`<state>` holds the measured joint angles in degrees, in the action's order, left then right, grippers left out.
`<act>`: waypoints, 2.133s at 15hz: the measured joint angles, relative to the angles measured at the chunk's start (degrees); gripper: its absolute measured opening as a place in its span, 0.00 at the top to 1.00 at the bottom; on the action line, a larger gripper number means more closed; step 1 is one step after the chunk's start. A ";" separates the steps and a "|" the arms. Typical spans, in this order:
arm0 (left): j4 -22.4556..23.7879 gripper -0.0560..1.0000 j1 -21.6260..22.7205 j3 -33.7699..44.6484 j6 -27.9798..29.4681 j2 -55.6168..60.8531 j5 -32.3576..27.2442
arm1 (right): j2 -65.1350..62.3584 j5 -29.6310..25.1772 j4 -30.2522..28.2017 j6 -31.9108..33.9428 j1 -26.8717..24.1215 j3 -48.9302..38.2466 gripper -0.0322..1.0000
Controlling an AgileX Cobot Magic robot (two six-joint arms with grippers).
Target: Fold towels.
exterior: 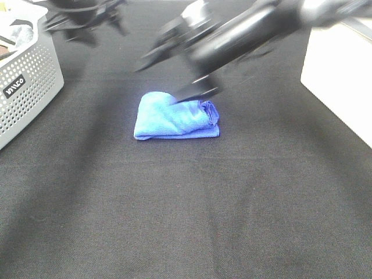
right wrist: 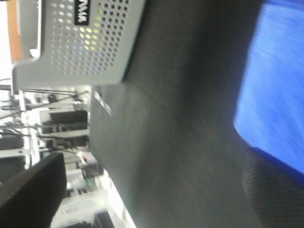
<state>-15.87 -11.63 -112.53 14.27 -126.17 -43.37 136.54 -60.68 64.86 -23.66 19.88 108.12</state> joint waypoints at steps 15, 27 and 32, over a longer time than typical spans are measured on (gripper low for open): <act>-0.80 0.33 0.29 0.00 -0.17 0.00 -4.81 | 1.83 2.69 -17.19 3.78 -7.91 0.17 0.06; 9.74 0.33 0.29 0.00 -7.85 11.57 -25.38 | -12.66 -7.85 -33.86 14.55 -8.02 -0.17 0.06; 13.24 0.33 0.29 4.41 -11.80 25.73 -25.95 | -23.66 -8.48 -41.94 19.48 -8.02 -6.42 0.06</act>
<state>-2.64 -11.34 -108.12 2.46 -100.44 -69.33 112.87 -69.16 22.92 -4.18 11.86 101.70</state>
